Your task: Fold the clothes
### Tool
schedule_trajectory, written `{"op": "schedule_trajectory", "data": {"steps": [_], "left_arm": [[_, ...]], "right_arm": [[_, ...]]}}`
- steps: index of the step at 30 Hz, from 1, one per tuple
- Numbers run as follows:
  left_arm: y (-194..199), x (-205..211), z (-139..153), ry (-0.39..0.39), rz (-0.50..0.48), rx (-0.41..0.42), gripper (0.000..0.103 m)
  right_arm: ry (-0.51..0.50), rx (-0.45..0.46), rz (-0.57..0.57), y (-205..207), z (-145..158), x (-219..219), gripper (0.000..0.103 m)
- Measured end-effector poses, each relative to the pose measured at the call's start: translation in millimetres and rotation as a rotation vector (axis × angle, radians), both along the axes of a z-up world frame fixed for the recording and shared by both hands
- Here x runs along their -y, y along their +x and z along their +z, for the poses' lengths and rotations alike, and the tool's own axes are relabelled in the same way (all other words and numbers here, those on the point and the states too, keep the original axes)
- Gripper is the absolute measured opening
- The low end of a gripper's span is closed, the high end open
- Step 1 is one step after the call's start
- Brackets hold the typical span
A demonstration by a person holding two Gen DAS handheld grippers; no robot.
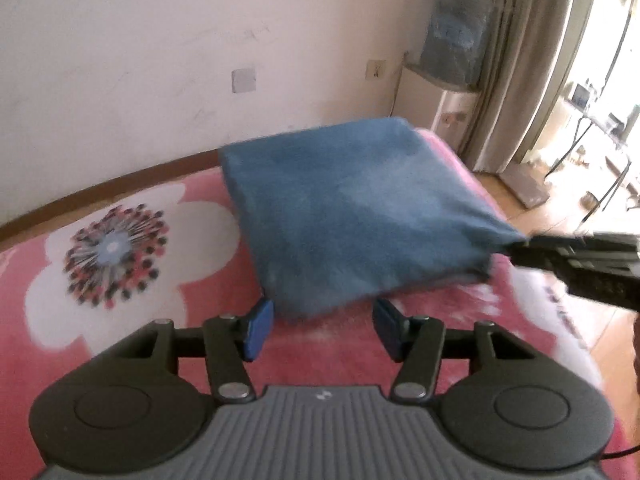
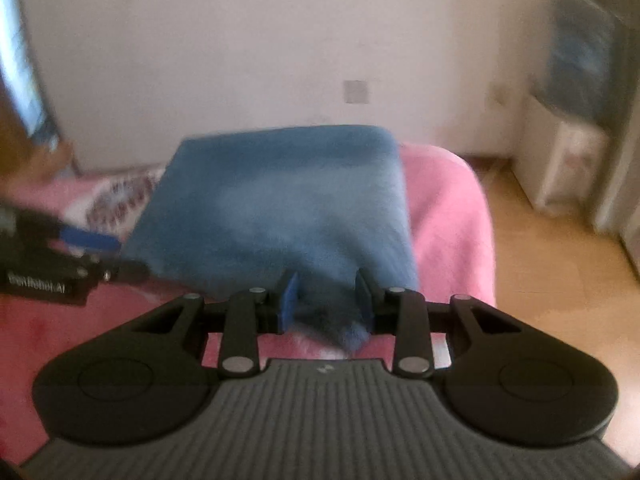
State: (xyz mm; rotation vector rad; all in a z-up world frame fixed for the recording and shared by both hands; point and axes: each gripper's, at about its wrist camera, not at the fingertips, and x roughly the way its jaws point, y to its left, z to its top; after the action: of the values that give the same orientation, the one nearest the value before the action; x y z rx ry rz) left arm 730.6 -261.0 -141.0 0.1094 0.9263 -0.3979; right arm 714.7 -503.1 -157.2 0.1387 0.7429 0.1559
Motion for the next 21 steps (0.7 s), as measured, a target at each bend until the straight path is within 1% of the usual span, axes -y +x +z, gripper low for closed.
{"op": "schedule_trajectory", "data": {"steps": [1,3,5,7,9,10,12,13,14,16,17,18,21], "left_arm": [[-12,-5,11,-0.009,0.014,-0.001,0.066],[-37,-12,37,-0.018,0.052,-0.025,0.067],[-62,-18,66,-0.039,0.09,-0.046,0.072],[-90,-21,101,-0.061,0.122,-0.05,0.085],[-118,-22,141,-0.065,0.132,-0.054,0.091],[-128,-21,161,-0.048,0.13,-0.054,0.094],[-147,-18,200,-0.013,0.133,-0.047,0.097],[-156,-17,220,-0.006,0.134,-0.046,0.1],[-164,-15,240,0.0,0.134,-0.046,0.101],[-177,-14,273,-0.003,0.13,-0.049,0.103],[-182,-13,288,-0.003,0.134,-0.049,0.103],[-186,-12,300,0.006,0.145,-0.052,0.103],[-195,-11,327,0.032,0.203,-0.034,0.103]], "right_arm": [[0.013,-0.016,-0.014,-16,10,3,0.031],[0.015,-0.045,-0.02,-53,31,5,0.031],[-0.015,-0.08,-0.007,-89,53,0,0.031],[-0.037,-0.127,0.02,-112,74,-13,0.031],[-0.028,-0.173,0.024,-132,107,-18,0.035],[-0.013,-0.202,0.026,-138,126,-18,0.036],[0.001,-0.245,0.014,-147,163,-24,0.044],[0.004,-0.263,0.005,-151,181,-28,0.047],[0.001,-0.274,-0.002,-158,201,-31,0.051],[-0.017,-0.269,-0.029,-174,238,-35,0.061],[-0.027,-0.264,-0.046,-181,256,-37,0.073],[-0.036,-0.259,-0.063,-189,274,-38,0.081],[-0.06,-0.249,-0.129,-208,306,-40,0.085]]}}
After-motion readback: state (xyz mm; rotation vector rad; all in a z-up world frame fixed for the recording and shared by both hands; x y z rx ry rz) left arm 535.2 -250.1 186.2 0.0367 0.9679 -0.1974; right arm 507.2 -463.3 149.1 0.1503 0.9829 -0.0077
